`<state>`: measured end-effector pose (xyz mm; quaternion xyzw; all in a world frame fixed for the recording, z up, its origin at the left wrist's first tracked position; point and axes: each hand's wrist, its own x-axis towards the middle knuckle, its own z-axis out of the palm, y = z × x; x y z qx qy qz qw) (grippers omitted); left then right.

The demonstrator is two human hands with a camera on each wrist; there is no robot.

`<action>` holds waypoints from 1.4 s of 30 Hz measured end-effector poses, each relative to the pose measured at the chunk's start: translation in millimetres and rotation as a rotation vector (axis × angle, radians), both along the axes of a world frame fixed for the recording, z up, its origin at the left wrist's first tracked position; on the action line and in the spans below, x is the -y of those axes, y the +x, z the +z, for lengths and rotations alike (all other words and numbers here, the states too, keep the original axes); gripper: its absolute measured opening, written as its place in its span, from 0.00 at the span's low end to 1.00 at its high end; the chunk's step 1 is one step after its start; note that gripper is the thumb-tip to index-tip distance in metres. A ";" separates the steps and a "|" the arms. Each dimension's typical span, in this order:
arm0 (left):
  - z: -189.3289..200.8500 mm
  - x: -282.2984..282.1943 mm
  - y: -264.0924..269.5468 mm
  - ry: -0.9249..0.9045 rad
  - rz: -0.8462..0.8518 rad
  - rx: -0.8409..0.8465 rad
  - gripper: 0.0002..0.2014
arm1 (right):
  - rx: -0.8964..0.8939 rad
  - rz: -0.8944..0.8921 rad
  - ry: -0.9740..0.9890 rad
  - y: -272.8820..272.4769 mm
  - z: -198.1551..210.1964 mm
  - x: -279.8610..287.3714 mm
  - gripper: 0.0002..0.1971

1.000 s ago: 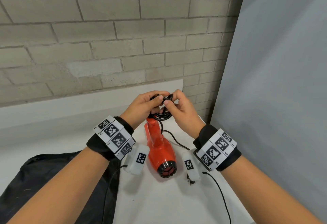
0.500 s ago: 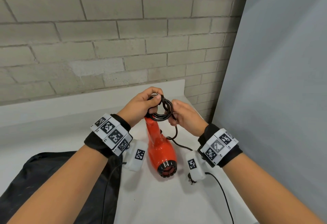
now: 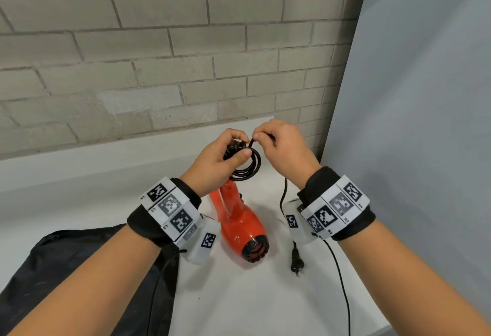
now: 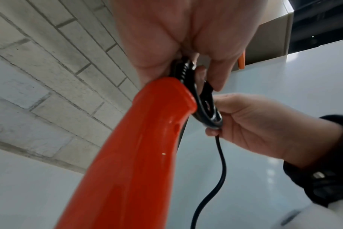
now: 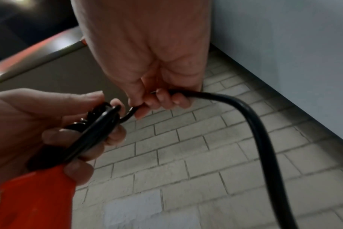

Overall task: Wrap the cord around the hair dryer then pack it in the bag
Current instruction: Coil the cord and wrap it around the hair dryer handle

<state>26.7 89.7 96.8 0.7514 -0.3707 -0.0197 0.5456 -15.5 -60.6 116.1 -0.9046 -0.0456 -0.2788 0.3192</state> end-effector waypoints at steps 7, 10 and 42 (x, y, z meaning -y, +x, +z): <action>4.1 1.7 -4.5 0.058 -0.056 -0.061 0.10 | 0.035 0.098 -0.152 -9.0 9.8 1.9 0.10; 0.0 7.0 -2.9 -0.030 -0.019 -0.118 0.09 | 0.011 0.022 -0.096 -10.5 0.6 12.1 0.10; -7.2 15.5 1.8 -0.098 0.259 -0.045 0.12 | 0.192 0.253 1.012 -53.9 -16.9 0.4 0.15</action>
